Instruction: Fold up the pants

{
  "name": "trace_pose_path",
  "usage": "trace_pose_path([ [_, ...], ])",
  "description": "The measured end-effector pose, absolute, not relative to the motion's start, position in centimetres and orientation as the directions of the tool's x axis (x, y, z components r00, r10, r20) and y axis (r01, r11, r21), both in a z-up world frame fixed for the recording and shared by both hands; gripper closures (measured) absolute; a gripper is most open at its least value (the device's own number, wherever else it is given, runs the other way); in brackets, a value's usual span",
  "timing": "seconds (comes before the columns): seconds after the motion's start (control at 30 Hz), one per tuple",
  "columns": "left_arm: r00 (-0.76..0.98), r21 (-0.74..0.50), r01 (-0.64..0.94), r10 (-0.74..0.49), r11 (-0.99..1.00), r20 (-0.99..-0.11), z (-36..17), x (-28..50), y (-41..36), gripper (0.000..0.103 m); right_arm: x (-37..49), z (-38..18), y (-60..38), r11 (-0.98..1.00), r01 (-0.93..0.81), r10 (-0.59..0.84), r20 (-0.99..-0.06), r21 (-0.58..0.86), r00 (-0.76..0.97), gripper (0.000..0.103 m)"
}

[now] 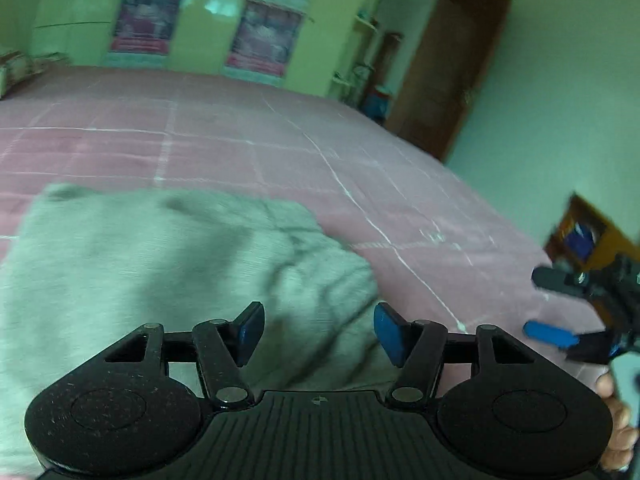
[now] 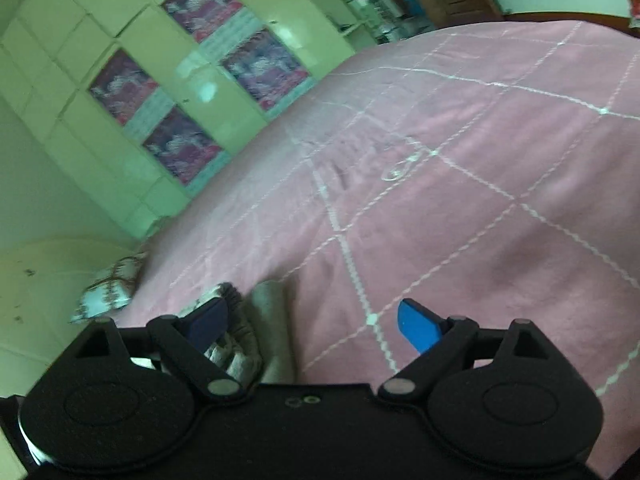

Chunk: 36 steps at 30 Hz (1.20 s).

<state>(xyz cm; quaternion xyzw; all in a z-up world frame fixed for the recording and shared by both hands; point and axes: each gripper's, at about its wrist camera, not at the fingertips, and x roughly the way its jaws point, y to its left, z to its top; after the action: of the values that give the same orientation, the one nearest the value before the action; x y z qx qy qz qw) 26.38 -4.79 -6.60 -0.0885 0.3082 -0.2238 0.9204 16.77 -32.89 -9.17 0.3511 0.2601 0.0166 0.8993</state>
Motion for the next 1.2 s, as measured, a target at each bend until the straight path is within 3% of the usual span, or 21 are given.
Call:
trace_pose_path([
  [0.23,0.771,-0.263,0.202,-0.318,0.944,-0.551,-6.3,22.9,3.5,0.041,20.0,-10.9,-28.7,0.665,0.07,0.403,-0.436,0.743,0.805,0.027],
  [0.47,0.785,-0.267,0.12,-0.256,0.956,-0.564,-8.6,21.3,8.2,0.041,20.3,-10.6,-26.5,0.685,0.052,0.42,-0.452,0.727,0.787,0.034],
  [0.63,0.783,-0.233,0.131,-0.245,0.964,-0.572,-9.3,21.0,9.9,0.041,21.2,-10.1,-25.7,0.671,0.023,0.441,-0.424,0.741,0.791,0.048],
  [0.83,0.734,-0.263,0.153,-0.288,0.953,-0.615,-9.9,20.6,11.6,0.04,24.9,-11.7,-23.8,0.673,0.074,0.452,-0.488,0.736,0.746,0.049],
  [0.97,0.697,-0.204,0.127,-0.234,0.971,-0.678,-10.8,21.0,11.1,0.04,26.2,-12.4,-23.2,0.665,0.113,0.432,-0.504,0.738,0.748,0.048],
  [1.0,0.695,-0.206,0.107,-0.222,0.973,-0.684,-11.0,21.2,11.2,0.04,26.3,-12.2,-23.1,0.675,0.118,0.422,-0.512,0.729,0.748,0.054],
  [1.03,0.695,-0.219,0.106,-0.229,0.97,-0.681,-11.2,21.3,11.3,0.04,26.2,-11.9,-22.9,0.697,0.121,0.401,-0.525,0.707,0.751,0.072],
  [1.07,0.693,-0.223,0.108,-0.235,0.969,-0.681,-11.3,21.3,11.2,0.04,26.1,-11.8,-22.8,0.717,0.121,0.385,-0.534,0.686,0.753,0.081],
  [1.2,0.698,-0.217,0.1,-0.225,0.971,-0.68,-11.8,21.8,10.9,0.039,25.5,-12.2,-23.5,0.7,0.108,0.411,-0.521,0.706,0.748,0.08],
])
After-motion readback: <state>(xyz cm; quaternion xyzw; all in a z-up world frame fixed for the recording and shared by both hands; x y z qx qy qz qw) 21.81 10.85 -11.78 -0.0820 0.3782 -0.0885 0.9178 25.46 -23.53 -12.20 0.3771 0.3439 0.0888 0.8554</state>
